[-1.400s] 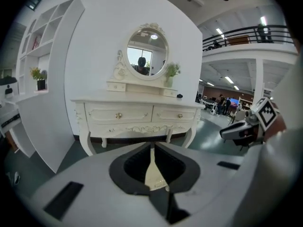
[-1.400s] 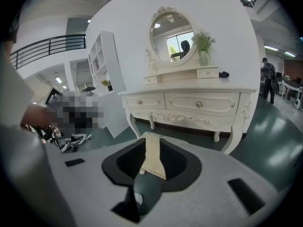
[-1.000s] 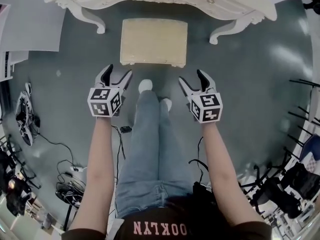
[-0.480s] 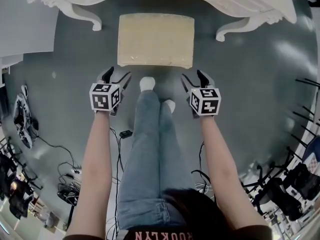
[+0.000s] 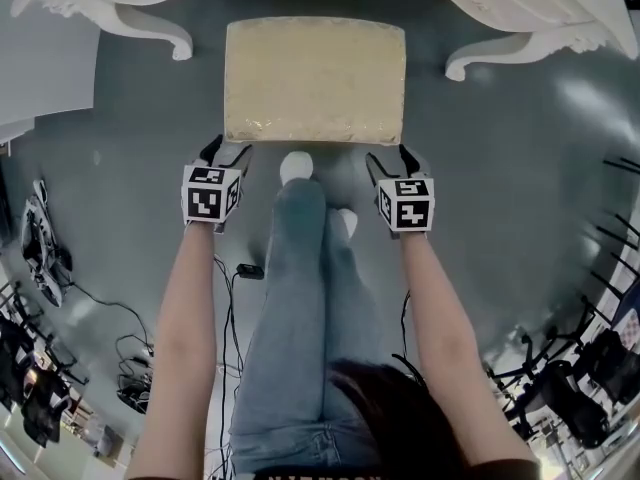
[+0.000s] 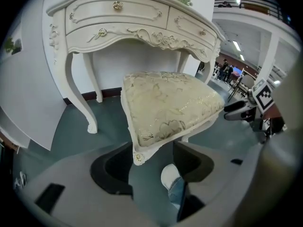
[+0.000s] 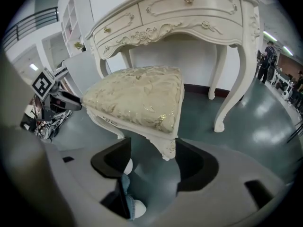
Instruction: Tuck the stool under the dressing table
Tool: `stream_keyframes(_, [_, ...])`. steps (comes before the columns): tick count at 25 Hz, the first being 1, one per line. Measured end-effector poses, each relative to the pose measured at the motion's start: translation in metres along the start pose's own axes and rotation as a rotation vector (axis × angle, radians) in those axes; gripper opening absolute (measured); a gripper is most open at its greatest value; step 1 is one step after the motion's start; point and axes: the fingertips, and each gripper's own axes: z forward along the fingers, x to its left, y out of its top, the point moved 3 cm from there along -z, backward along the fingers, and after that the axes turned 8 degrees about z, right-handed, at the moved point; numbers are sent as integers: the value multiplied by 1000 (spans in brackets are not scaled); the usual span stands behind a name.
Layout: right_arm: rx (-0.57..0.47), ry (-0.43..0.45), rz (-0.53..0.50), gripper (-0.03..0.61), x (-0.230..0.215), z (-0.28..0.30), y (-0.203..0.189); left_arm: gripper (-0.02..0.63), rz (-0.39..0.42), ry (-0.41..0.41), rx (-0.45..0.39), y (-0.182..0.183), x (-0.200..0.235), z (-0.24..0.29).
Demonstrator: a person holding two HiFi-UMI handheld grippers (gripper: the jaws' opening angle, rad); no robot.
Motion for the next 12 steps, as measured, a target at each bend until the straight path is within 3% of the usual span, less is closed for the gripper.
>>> stream_keyframes(6, [-3,-22,29,233,-10,21,11,236,1,12,-35,1,9,13])
stream_keyframes(12, [2,-11,-46,230,-7,38,27,241,36,-1,-82,11,24,20])
